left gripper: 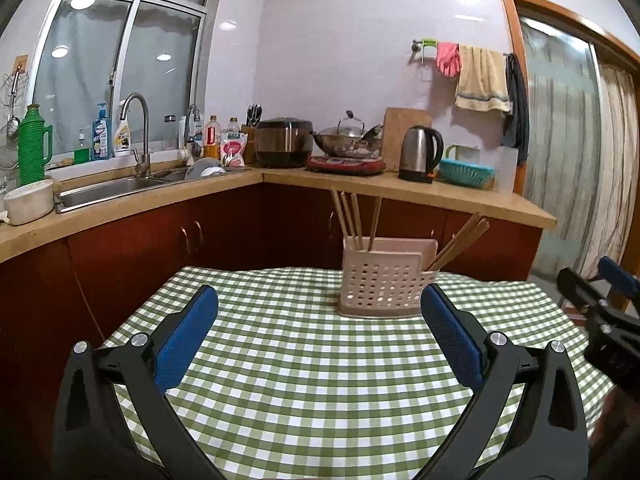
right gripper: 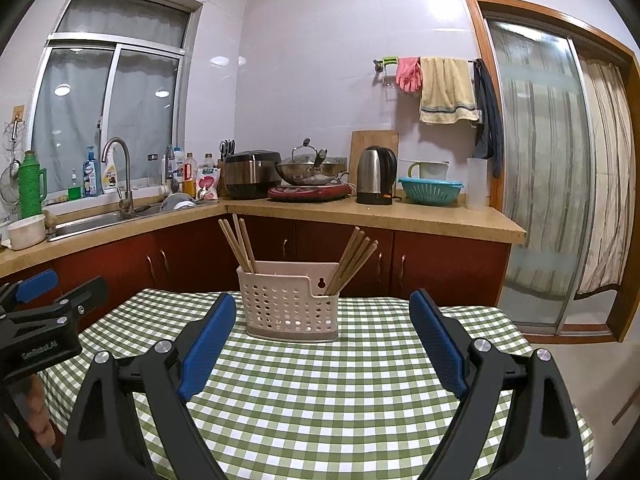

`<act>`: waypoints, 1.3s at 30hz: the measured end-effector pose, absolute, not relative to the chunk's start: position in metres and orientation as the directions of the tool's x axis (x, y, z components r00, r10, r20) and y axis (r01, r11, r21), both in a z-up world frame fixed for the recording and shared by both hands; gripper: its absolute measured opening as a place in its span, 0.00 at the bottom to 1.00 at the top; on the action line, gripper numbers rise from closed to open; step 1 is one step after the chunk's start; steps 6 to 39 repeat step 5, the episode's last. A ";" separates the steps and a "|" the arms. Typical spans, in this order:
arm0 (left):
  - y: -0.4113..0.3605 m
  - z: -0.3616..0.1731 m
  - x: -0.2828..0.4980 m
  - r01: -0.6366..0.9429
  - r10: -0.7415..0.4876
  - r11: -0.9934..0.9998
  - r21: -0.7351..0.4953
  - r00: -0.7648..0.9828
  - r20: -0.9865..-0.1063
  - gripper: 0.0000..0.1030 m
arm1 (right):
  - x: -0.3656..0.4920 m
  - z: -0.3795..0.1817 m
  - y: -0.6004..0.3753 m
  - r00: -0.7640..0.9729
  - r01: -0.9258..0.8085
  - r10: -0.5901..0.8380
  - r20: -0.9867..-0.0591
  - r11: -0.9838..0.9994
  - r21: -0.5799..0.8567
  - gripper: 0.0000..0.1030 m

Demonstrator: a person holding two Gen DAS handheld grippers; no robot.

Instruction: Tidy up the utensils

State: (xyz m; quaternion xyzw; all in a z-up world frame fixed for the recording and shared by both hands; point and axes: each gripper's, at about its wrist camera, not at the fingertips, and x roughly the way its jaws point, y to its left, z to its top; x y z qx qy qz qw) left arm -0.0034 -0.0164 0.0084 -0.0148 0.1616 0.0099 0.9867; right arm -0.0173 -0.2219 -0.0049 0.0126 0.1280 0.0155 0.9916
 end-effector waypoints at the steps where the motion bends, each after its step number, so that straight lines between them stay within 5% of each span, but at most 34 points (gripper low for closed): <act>1: -0.015 0.005 0.001 -0.019 0.009 0.999 -0.028 0.944 -0.331 0.96 | -0.015 -0.007 -0.224 0.965 -0.025 0.033 -0.261 0.999 0.034 0.83; 5: -0.008 -0.019 0.029 -0.029 0.018 0.999 -0.020 0.914 -0.405 0.96 | 0.002 -0.022 -0.239 0.950 -0.010 0.029 -0.311 0.998 0.062 0.83; 39: -0.008 -0.019 0.029 -0.029 0.018 0.999 -0.020 0.914 -0.405 0.96 | 0.002 -0.022 -0.239 0.950 -0.010 0.029 -0.311 0.998 0.062 0.83</act>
